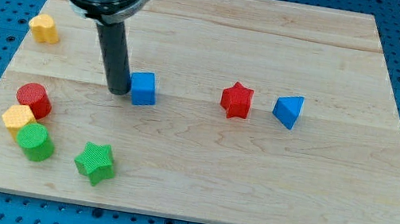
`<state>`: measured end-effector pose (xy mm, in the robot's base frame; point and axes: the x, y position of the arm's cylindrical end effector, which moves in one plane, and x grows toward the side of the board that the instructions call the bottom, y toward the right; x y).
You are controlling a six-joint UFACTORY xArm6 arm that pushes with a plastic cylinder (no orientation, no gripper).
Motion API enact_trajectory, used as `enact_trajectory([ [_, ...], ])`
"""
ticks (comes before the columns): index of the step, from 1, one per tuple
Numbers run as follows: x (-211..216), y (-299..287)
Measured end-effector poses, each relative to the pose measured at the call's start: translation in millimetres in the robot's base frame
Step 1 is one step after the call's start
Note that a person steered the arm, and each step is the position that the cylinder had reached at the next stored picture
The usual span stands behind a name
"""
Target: Separate red circle from yellow hexagon
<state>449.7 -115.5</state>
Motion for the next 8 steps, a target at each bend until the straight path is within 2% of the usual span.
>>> enact_trajectory([
  [2, 0.0, 40.5],
  [4, 11.1, -22.3],
  [6, 47.7, -44.7],
  [7, 44.0, -68.0],
  [8, -22.2, -76.5],
])
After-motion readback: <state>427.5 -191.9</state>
